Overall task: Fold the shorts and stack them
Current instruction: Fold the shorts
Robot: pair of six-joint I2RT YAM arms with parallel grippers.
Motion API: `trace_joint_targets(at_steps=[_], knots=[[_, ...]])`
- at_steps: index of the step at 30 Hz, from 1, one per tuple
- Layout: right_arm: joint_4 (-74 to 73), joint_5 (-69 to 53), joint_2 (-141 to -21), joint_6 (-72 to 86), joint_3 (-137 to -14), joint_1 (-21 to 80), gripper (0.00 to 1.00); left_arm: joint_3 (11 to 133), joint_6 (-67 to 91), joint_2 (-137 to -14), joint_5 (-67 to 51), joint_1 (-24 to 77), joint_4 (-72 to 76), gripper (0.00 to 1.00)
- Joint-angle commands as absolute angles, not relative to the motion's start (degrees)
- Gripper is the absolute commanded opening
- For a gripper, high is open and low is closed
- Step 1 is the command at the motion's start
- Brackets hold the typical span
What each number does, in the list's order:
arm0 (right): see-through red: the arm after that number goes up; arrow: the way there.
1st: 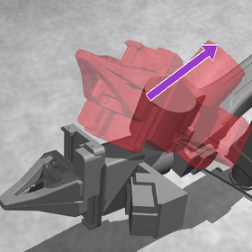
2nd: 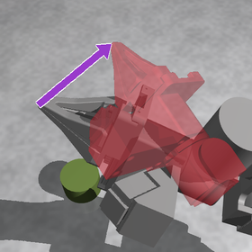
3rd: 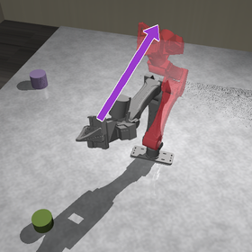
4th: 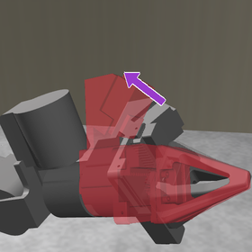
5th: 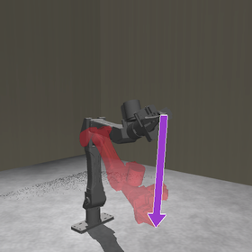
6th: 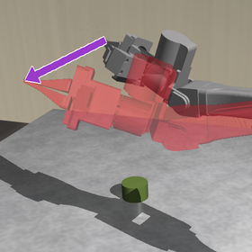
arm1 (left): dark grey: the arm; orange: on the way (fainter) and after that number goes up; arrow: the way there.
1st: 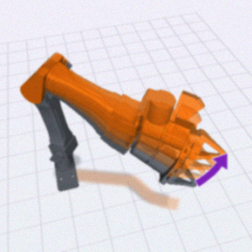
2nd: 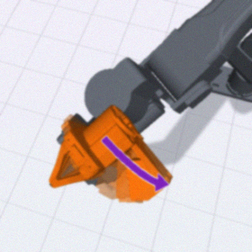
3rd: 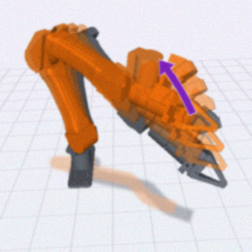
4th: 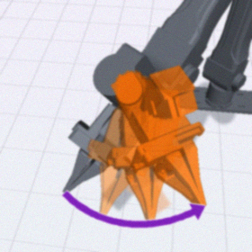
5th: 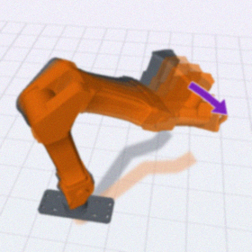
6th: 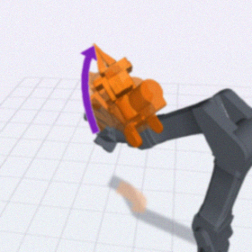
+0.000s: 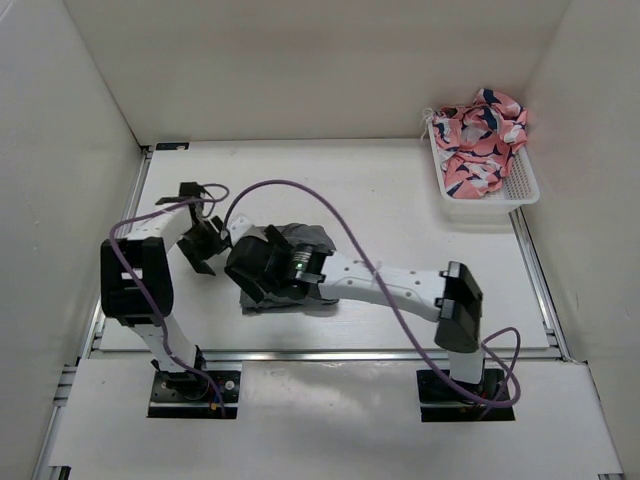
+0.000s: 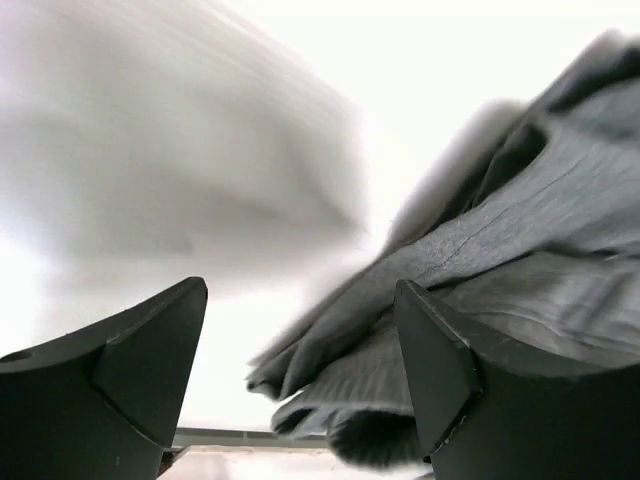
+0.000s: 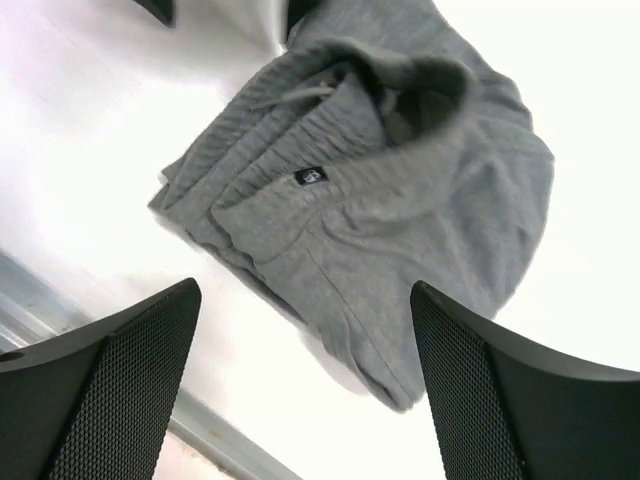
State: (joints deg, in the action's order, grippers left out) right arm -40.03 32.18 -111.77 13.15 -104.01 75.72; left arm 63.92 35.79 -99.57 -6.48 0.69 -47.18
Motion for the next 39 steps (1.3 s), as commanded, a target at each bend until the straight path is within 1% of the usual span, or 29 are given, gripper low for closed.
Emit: trace_joint_targets(at_steps=[1,2,3,5,6,7,8,9,10,12,14,16,18,19,20,21,22,23,24,25,30,34,36,37,38,39], knots=[[-35.1,34.1,-101.8,15.2,-100.6,74.8,0.90,69.2,33.1,-93.3,-3.6,-1.8,-51.2,0.87],[-35.1,36.0,-100.5,17.2,-97.5,74.8,0.86,70.1,32.5,-91.9,-3.0,-1.8,-52.0,0.83],[-35.1,36.6,-97.8,18.5,-95.7,73.5,0.74,72.0,31.5,-91.2,-2.5,-1.8,-52.6,0.79],[-35.1,36.7,-95.1,22.6,-90.2,71.7,0.55,73.9,30.2,-90.1,0.0,0.2,-54.7,0.58],[-35.1,34.6,-92.8,23.8,-88.3,69.2,0.47,75.9,29.5,-89.4,1.3,3.2,-55.5,0.44],[-35.1,33.1,-91.9,25.1,-86.6,67.7,0.34,76.8,29.5,-89.4,2.4,4.9,-56.5,0.40],[-35.1,31.7,-91.2,26.4,-83.4,66.1,0.31,77.5,29.5,-88.9,4.4,6.9,-57.3,0.40],[-35.6,30.0,-89.7,28.8,-81.8,62.8,0.31,77.5,29.5,-88.1,4.4,10.9,-57.3,0.40],[-35.6,28.5,-88.8,30.0,-80.1,61.1,0.34,78.9,29.0,-88.1,4.4,13.0,-57.8,0.58],[-35.6,24.2,-86.3,31.6,-75.6,56.1,0.42,80.2,29.0,-88.6,2.6,16.8,-57.8,0.80],[-35.1,22.1,-84.6,32.8,-73.0,53.2,0.46,82.2,29.6,-91.4,2.5,21.6,-57.8,1.00],[-35.1,21.5,-82.4,32.8,-70.5,49.9,0.49,83.3,30.2,-95.9,4.0,24.6,-57.8,1.00],[-35.1,20.2,-80.6,32.8,-70.0,47.6,0.49,84.5,30.9,-98.9,4.7,25.1,-57.8,1.00],[-35.1,20.2,-80.1,32.8,-69.2,47.0,0.49,85.2,30.9,-101.8,4.7,25.7,-57.8,0.97],[-35.1,20.2,-79.3,32.8,-68.6,46.5,0.49,86.2,30.9,-102.9,4.7,25.7,-57.8,0.93],[-35.1,19.7,-79.3,32.8,-68.6,45.8,0.49,86.7,31.8,-103.6,6.7,25.7,-57.8,0.84],[-35.6,19.7,-78.8,32.8,-68.0,45.8,0.49,86.7,31.8,-103.6,7.6,25.7,-58.5,0.49],[-35.6,19.7,-78.8,32.8,-68.0,45.3,0.49,87.4,32.5,-103.6,8.3,25.7,-58.5,0.31],[-35.6,19.7,-78.8,32.8,-68.0,45.3,0.49,87.4,32.5,-103.6,8.9,25.7,-59.1,0.18],[-35.6,19.7,-78.7,32.8,-68.0,45.3,0.49,87.4,33.0,-102.9,9.4,24.8,-59.6,0.10],[-35.6,18.5,-80.7,32.3,-68.6,45.3,0.49,82.8,33.0,-101.3,8.3,19.3,-58.1,0.10],[-35.0,15.1,-84.7,30.2,-72.1,45.3,0.50,79.5,31.6,-100.6,-0.1,14.2,-55.2,0.11],[-35.0,12.9,-86.3,28.9,-73.4,45.3,0.51,78.8,30.9,-100.6,-2.5,11.8,-54.1,0.23],[-35.0,12.4,-87.7,28.9,-73.9,45.3,0.51,78.8,30.8,-100.6,-3.4,11.2,-54.1,0.43],[-35.0,12.4,-88.4,28.3,-75.2,45.3,0.51,78.8,30.2,-100.6,-5.4,10.6,-54.1,0.56],[-35.0,11.5,-89.0,28.3,-75.8,45.3,0.51,78.8,30.1,-100.6,-6.1,10.0,-54.1,0.63]])
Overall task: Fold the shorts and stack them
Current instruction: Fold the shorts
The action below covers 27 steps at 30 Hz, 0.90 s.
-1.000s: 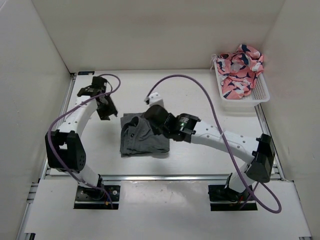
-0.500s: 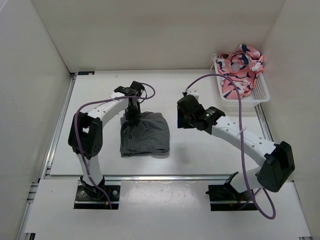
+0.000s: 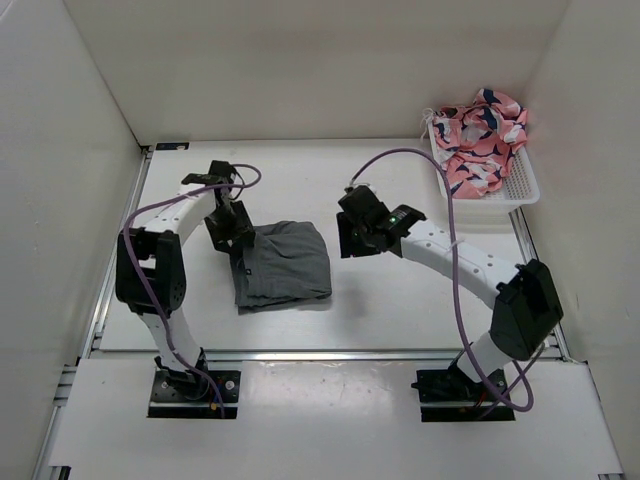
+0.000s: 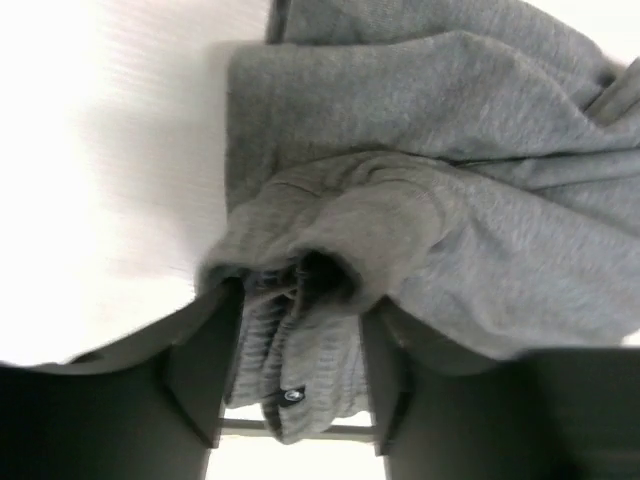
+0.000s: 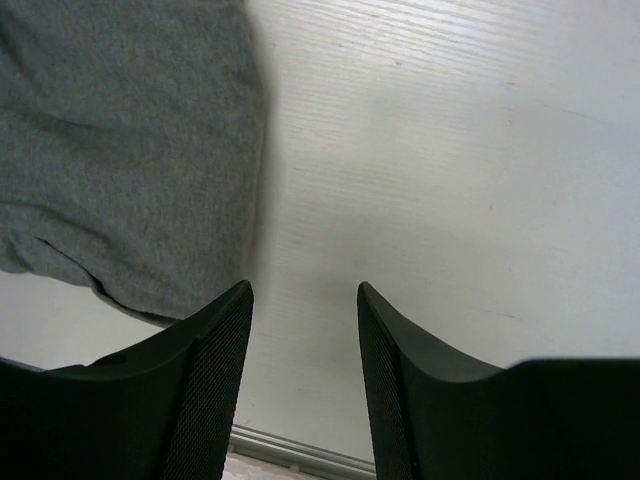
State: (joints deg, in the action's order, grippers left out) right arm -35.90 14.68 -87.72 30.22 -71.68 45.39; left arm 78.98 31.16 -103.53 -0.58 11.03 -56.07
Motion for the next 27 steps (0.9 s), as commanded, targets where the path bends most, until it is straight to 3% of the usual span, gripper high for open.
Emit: trace_joint_targets(at_steps=[1,3,5,8,10,11,19,27], knots=[[-35.0,10.4,-90.3,27.6,-76.5,45.8,0.51,78.8,29.5,-100.6,-6.9,9.2,-54.1,0.69],[-35.0,9.6,-91.4,27.0,-78.9,46.4,0.48,78.8,29.4,-98.8,-8.0,8.7,-54.7,0.71],[-35.0,8.8,-93.2,26.5,-81.3,46.9,0.35,80.7,29.4,-96.7,-6.1,8.7,-56.2,0.70],[-35.6,6.8,-96.0,26.5,-83.7,47.5,0.09,83.8,30.1,-93.2,-3.1,10.7,-57.3,0.38],[-35.6,4.2,-98.7,26.5,-85.5,48.3,0.03,85.2,30.7,-93.2,-3.1,11.4,-57.3,0.14],[-35.6,3.5,-99.7,26.5,-86.2,48.9,0.01,85.2,30.7,-93.2,-2.6,11.4,-57.3,0.10],[-31.4,-1.4,-112.0,29.7,-89.2,49.5,0.00,82.1,30.1,-105.6,-1.9,8.8,-53.2,0.10],[-32.0,3.9,-117.8,40.3,-86.1,45.3,0.00,83.8,28.9,-113.6,-1.9,8.8,-51.4,0.10]])
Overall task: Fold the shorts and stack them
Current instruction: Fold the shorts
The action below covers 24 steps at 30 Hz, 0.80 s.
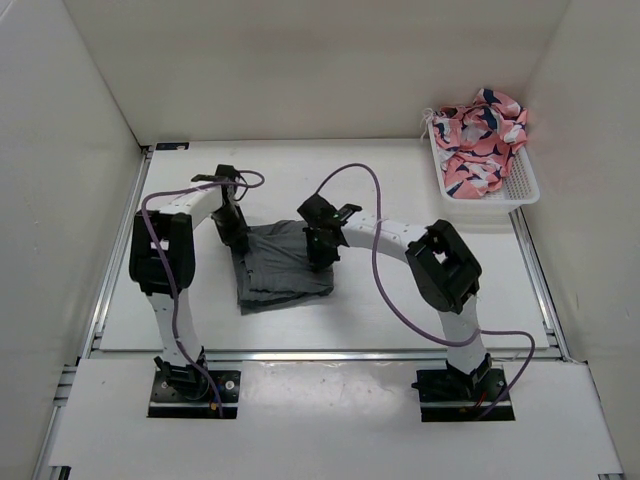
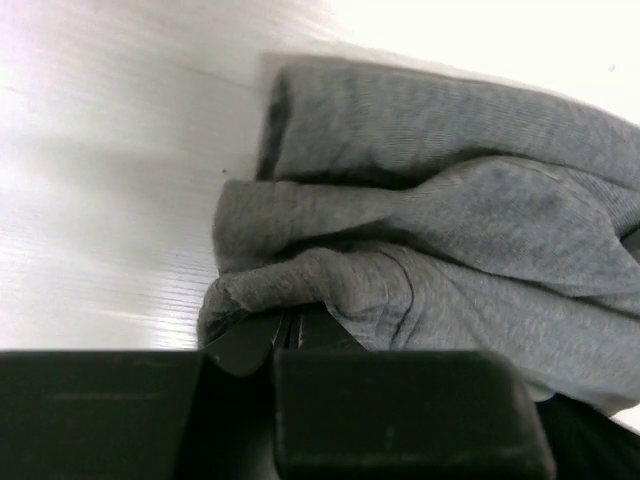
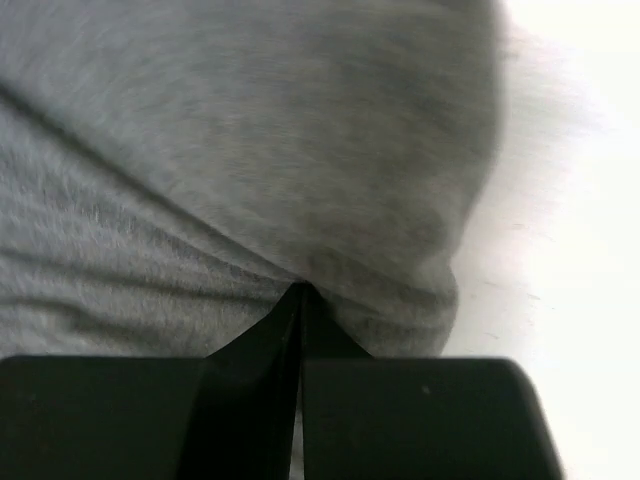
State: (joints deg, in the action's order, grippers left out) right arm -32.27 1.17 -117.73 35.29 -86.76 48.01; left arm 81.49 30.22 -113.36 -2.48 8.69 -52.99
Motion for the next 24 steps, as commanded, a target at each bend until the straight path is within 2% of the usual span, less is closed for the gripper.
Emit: trace_joint_targets(at_steps=[1,9,10,11,12,13,16,17,18,21,24], knots=[[-32.0,4.8,-118.3,40.9,-85.4,44.7,0.00,84.6,28.9,-114.4,-1.9,9.3,-51.4,0.10],[-35.1,12.7,-117.6,40.9,-88.9,40.7,0.00,102.4,28.4,-122.1,-4.1,12.5,-55.3,0.10],[-35.2,12.7,-115.9,40.0,-88.9,39.9,0.04,104.1,27.8,-122.7,-4.1,13.0,-56.2,0.10],[-35.2,13.4,-114.5,38.8,-89.6,39.9,0.11,105.9,27.8,-122.7,-3.0,13.0,-56.9,0.13],[-35.2,14.2,-112.8,38.1,-89.6,39.9,0.22,107.5,27.1,-122.1,-2.4,13.0,-57.9,0.18],[-35.2,15.1,-108.8,37.5,-88.9,40.4,0.52,110.5,26.3,-121.5,-1.9,13.0,-59.7,0.31],[-35.2,18.9,-100.4,36.0,-87.4,41.2,1.00,114.4,24.9,-117.7,-2.5,13.0,-61.8,0.61],[-35.2,19.8,-98.3,35.9,-86.0,41.2,1.00,114.4,24.9,-114.8,-3.0,13.0,-62.3,0.76],[-35.7,20.7,-94.3,35.9,-85.2,41.2,1.00,114.4,24.9,-113.2,-3.0,13.0,-62.3,0.79],[-38.8,26.1,-87.7,36.6,-82.5,40.5,1.00,113.1,24.4,-106.0,-3.8,13.0,-62.9,0.80],[-42.8,30.0,-82.0,36.7,-78.9,39.2,1.00,106.1,24.3,-96.5,-3.8,12.4,-62.2,0.80]])
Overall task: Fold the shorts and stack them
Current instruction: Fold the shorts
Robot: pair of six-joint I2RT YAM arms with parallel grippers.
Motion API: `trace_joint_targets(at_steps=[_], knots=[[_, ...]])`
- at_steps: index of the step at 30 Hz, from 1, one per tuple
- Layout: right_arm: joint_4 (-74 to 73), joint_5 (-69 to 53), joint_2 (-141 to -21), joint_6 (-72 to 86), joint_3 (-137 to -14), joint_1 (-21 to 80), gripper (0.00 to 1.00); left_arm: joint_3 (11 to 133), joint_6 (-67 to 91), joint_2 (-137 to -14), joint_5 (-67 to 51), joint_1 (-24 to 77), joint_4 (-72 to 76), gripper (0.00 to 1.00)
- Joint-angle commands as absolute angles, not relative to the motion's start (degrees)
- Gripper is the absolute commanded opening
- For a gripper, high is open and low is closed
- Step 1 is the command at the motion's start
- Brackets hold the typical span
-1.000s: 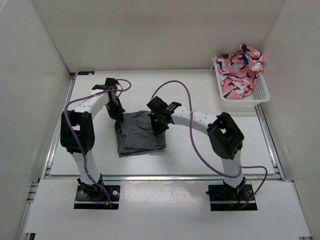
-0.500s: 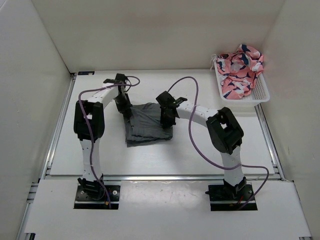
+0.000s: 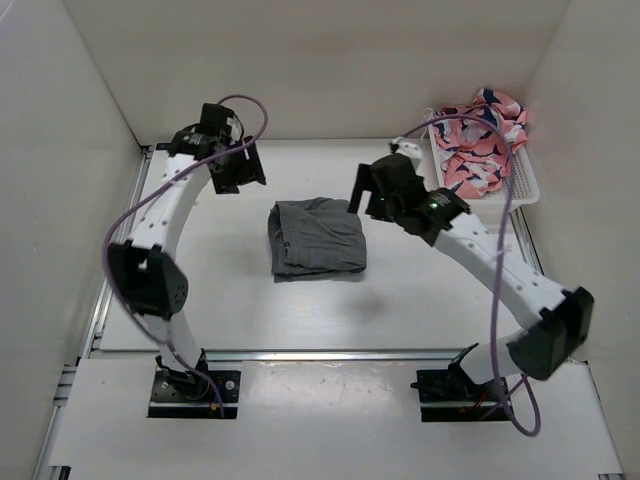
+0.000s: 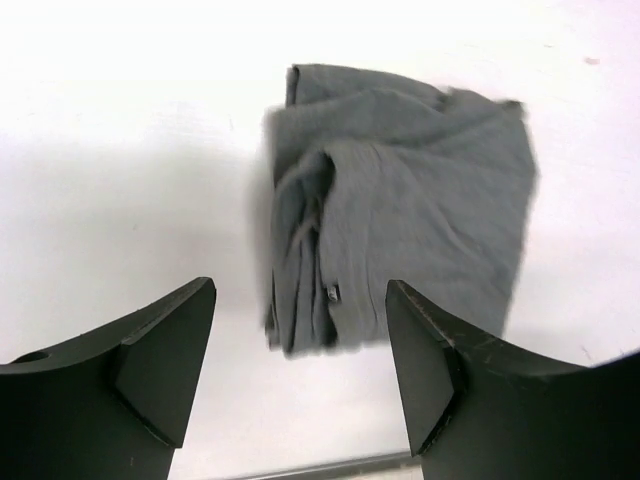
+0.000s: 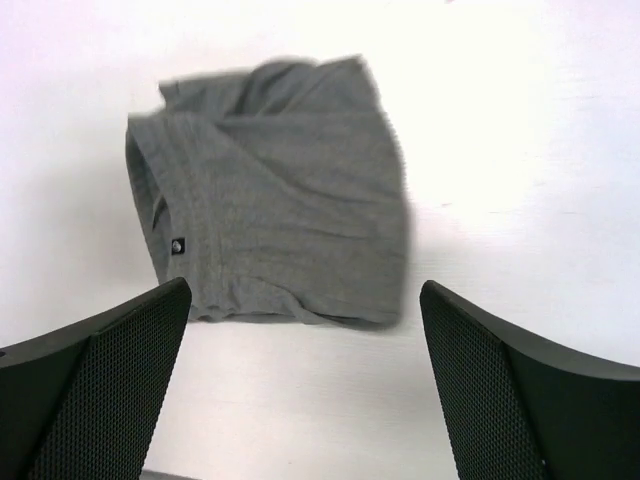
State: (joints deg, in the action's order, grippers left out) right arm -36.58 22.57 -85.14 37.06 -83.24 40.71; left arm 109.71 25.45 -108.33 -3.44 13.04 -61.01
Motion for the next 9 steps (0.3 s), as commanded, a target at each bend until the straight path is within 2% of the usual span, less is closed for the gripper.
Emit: trace_joint_targets(at_steps=[1,7,9], knots=[[-44.4,32.4,-80.5,36.7,-77.8,39.2,1.00,100.7,24.3,-93.5,-3.8,11.8,-61.4,0.80],[-48.2,37.9,-68.9,35.9,-68.4,38.1,1.00,81.4,24.9,-71.6,0.7,9.1,-58.5,0.80],[-48.8,38.5,-65.8,35.9,-66.4,37.5,1.00,76.4,26.4,-67.8,2.1,8.6,-58.5,0.80]])
